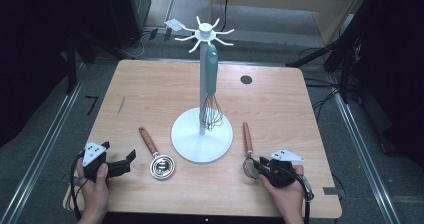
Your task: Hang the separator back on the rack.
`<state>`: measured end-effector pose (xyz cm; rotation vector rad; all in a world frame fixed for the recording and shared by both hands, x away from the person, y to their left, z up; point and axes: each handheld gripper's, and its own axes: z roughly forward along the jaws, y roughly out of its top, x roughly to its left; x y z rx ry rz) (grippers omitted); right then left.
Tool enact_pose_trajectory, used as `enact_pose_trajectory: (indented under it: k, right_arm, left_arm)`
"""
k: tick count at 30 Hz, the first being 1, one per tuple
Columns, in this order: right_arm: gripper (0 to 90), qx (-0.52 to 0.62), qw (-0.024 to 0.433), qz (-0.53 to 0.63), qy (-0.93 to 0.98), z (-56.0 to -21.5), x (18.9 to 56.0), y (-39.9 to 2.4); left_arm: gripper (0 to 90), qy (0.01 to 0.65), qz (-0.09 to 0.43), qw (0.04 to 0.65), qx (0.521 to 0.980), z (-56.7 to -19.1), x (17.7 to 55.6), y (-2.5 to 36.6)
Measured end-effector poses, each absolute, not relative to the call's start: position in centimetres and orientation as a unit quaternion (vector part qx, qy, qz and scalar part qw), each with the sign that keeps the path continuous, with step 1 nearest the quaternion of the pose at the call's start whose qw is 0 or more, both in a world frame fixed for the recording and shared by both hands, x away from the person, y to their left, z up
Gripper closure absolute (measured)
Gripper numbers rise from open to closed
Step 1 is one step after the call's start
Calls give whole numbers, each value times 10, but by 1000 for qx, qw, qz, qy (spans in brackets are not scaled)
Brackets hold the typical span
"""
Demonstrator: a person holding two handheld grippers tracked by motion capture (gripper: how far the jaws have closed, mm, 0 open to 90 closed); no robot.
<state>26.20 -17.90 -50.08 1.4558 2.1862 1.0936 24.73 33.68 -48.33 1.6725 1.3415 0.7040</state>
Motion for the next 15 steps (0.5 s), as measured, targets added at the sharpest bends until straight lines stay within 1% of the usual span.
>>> enact_pose_trajectory:
  k: [7,10,13,15]
  right_arm:
    - [684,511,154,379,756,-501,264,-182]
    - [640,512,154,381,755,-501,265,-184]
    - [589,514,143,387,752,-499,266,-185]
    - [577,512,140,392,751,-495,267,-185]
  left_arm:
    - [0,537,282,428,670,-483,247,337]
    - [0,537,282,429,670,-483,247,337]
    - [0,537,282,428,670,-483,247,337]
    - [0,537,282,428,670,-483,247,337]
